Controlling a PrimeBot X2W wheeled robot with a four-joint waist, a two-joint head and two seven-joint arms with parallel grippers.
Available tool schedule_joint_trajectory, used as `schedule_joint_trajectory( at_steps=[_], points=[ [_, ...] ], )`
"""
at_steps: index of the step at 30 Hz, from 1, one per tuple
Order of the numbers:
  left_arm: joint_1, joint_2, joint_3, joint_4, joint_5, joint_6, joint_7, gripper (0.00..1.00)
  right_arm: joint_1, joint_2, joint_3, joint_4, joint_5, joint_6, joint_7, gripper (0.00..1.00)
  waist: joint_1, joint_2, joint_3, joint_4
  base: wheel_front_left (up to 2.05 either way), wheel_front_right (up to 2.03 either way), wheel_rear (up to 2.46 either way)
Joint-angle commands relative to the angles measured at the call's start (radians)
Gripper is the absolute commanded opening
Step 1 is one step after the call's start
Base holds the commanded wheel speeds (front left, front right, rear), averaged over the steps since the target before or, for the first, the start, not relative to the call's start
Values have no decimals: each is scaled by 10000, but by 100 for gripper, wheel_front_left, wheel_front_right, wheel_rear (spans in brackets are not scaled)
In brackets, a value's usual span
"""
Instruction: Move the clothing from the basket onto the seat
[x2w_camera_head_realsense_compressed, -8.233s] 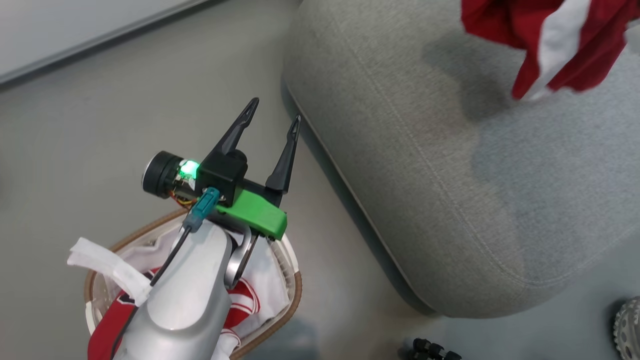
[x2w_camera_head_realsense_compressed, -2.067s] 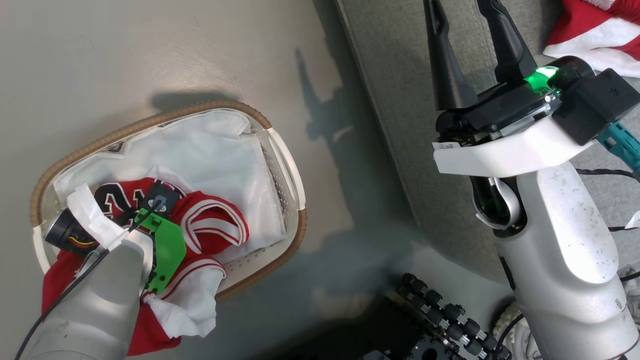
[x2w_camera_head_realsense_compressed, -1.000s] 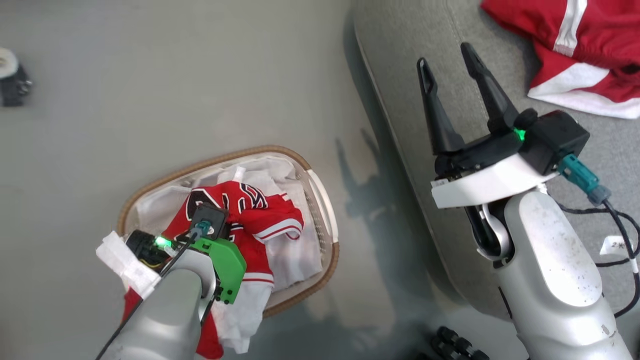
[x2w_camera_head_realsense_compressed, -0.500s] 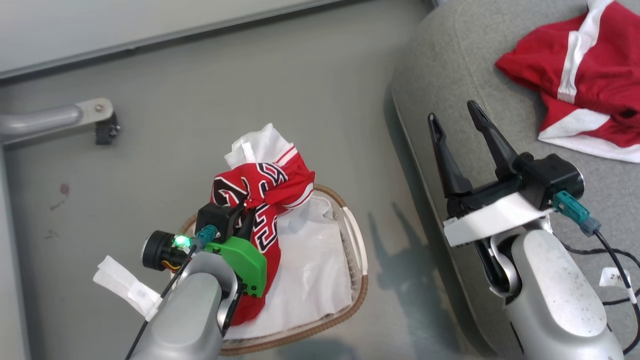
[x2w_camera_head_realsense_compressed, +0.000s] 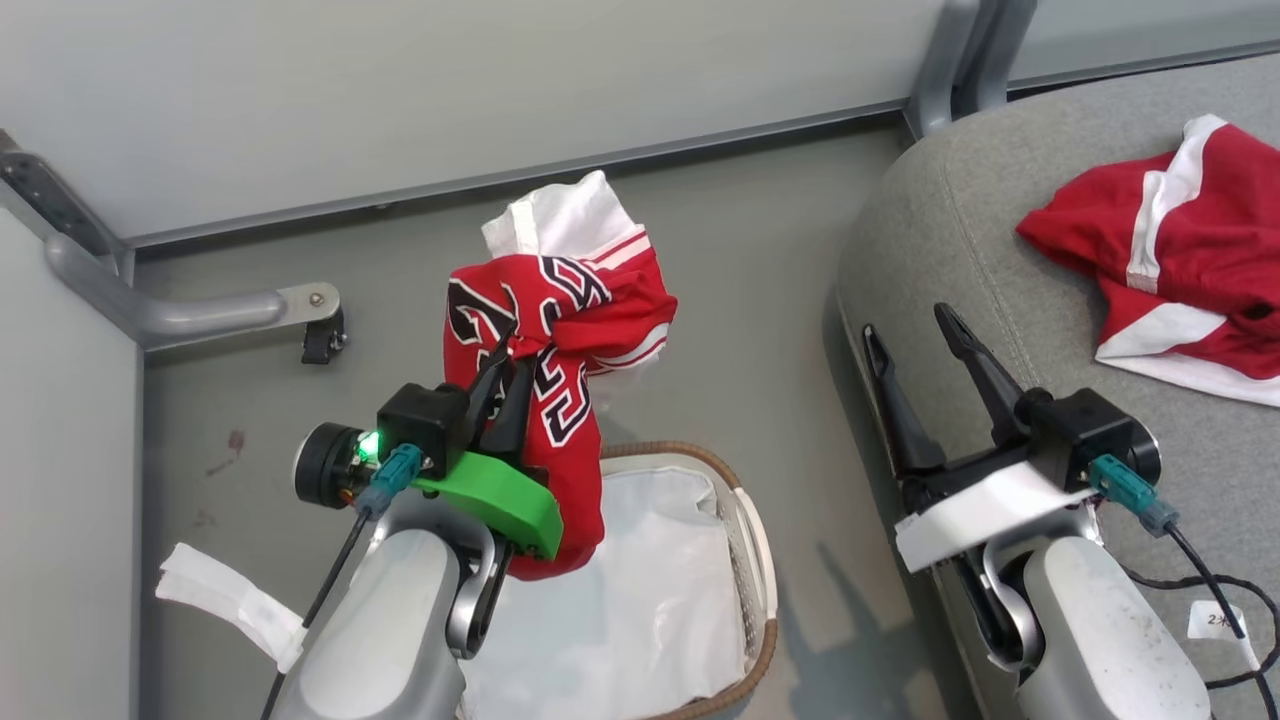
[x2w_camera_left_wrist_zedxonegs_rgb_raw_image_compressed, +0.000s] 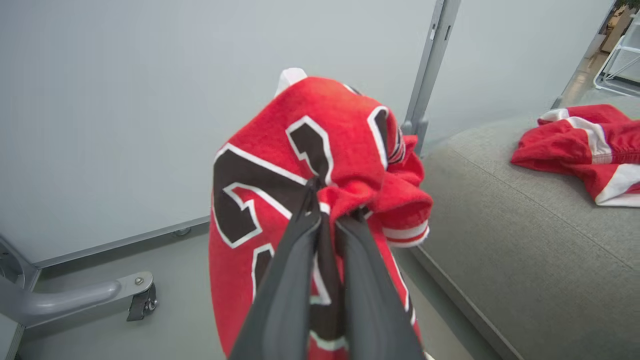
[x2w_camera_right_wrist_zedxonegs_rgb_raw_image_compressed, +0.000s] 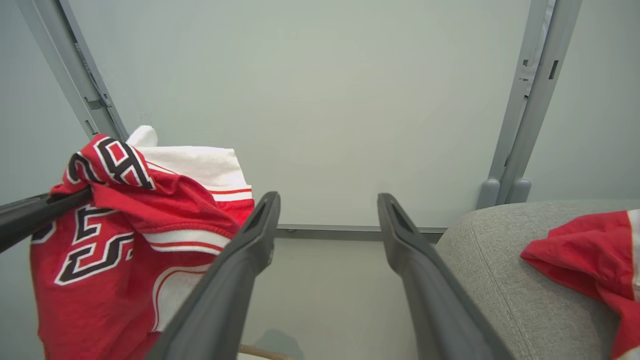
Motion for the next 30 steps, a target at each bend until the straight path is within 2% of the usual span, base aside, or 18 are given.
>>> schedule_joint_trajectory(
  at_steps=[1, 7, 23, 30],
  points=[
    [139, 19, 67, -233, 6, 60, -37, 0, 242, -17, 13, 71, 12, -11, -14, 100, 1, 0, -441, 192, 0, 0, 0],
    [270, 20, 158, -1103, 79, 154, -37, 0, 733, 59, 55, 255, 27, -11, -14, 100, 1, 0, -921, 222, 0, 0, 0],
    [652, 20, 156, -1958, 28, 244, -38, 0, 1487, 114, 260, 669, 46, -11, -14, 100, 1, 0, -1479, 140, 0, 0, 0],
    [579, 20, 43, -2036, -21, 289, -38, 0, 1236, 67, 1066, 600, 108, -11, -14, 100, 1, 0, -1346, 186, 0, 0, 0]
  ],
)
